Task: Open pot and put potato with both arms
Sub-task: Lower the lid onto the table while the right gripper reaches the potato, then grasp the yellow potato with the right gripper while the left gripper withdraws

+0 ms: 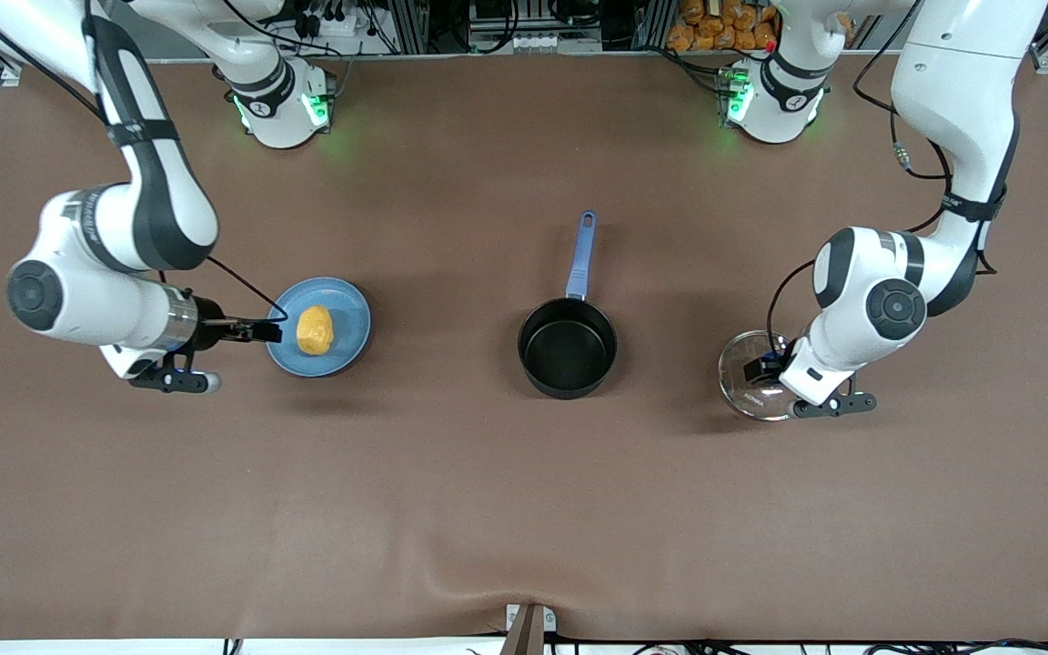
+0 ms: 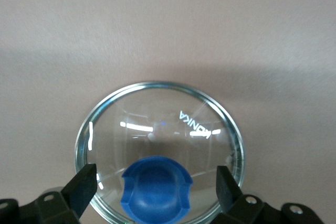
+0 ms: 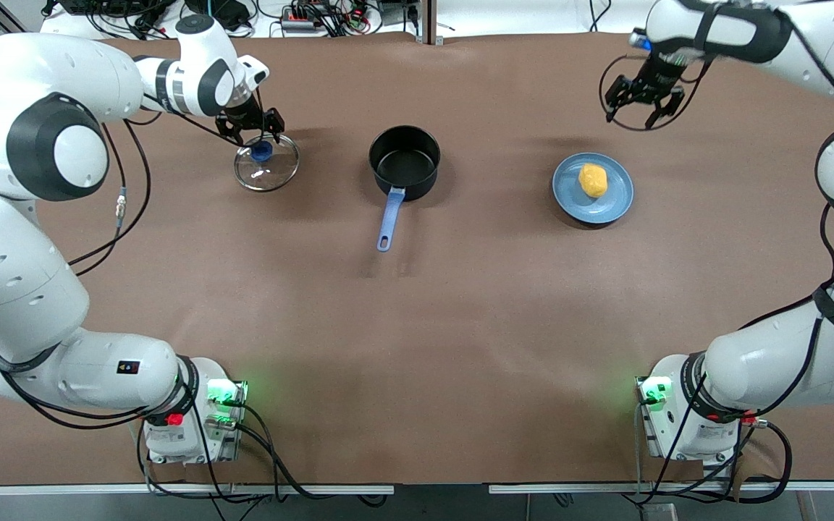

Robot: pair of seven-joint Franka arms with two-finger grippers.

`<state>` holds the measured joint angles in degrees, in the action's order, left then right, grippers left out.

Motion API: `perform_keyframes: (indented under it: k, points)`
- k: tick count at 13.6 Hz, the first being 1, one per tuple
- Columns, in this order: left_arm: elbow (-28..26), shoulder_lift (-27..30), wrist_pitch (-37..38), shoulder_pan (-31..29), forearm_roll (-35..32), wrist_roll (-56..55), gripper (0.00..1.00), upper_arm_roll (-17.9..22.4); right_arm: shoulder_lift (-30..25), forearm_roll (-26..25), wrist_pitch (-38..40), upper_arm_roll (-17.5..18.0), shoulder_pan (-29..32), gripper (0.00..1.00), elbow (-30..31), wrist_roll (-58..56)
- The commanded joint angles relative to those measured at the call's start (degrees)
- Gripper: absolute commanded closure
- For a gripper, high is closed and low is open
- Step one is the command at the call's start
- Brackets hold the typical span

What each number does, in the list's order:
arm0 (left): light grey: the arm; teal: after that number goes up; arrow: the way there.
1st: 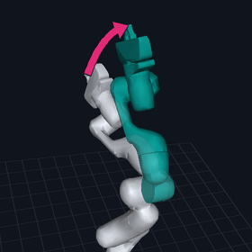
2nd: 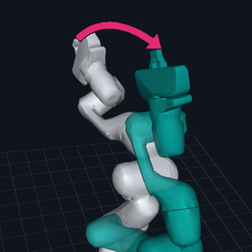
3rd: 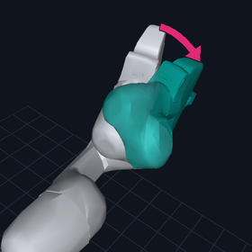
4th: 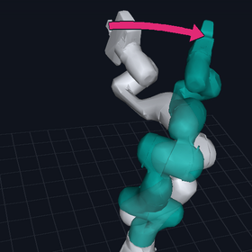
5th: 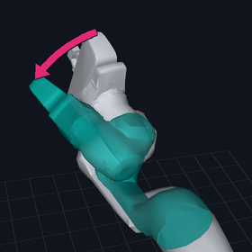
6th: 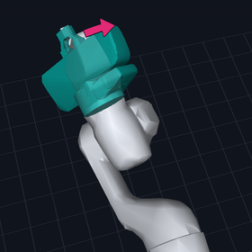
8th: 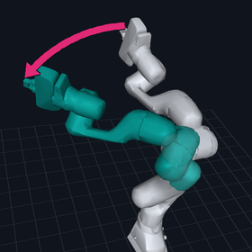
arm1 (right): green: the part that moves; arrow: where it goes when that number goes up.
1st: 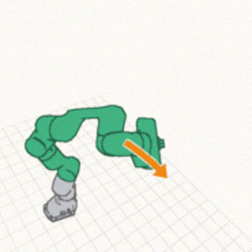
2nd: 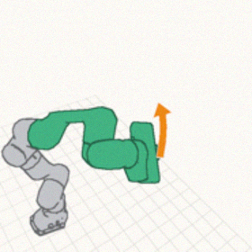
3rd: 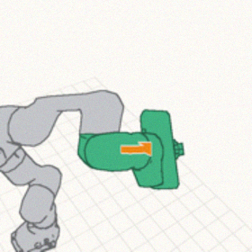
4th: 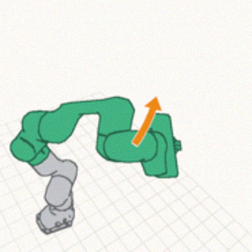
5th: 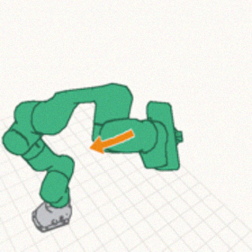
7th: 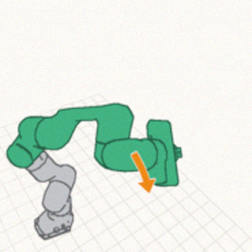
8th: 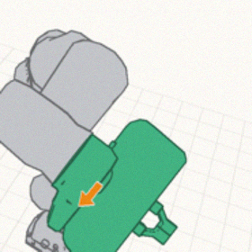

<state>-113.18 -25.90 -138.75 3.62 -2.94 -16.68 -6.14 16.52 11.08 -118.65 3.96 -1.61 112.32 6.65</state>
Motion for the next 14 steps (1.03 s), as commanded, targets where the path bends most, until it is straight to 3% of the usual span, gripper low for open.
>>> perform_keyframes:
  k: [1,5,7,11,14]
  points:
    - [-0.47,7.94,7.93,-0.45,-1.37,0.86,0.00,-0.45,0.79,2.02,-8.25,0.00,-2.33,0.00,5.54,0.91]
    - [1.02,20.07,18.66,-2.56,-1.20,3.67,0.00,-0.72,3.52,2.11,-15.00,0.00,-3.57,0.00,8.78,0.82]
    - [4.87,23.60,26.38,-2.56,-0.84,4.20,0.00,-0.63,4.22,2.11,-20.98,0.00,-4.53,0.00,11.95,0.82]
    - [18.31,24.06,43.70,-2.65,1.43,5.08,0.00,-0.28,5.37,2.11,-21.10,0.00,-6.64,0.00,12.22,0.91]
    - [24.22,24.05,49.44,-4.83,4.86,5.34,0.00,-0.19,5.37,2.11,-21.45,-0.09,-6.74,0.02,13.89,0.73]
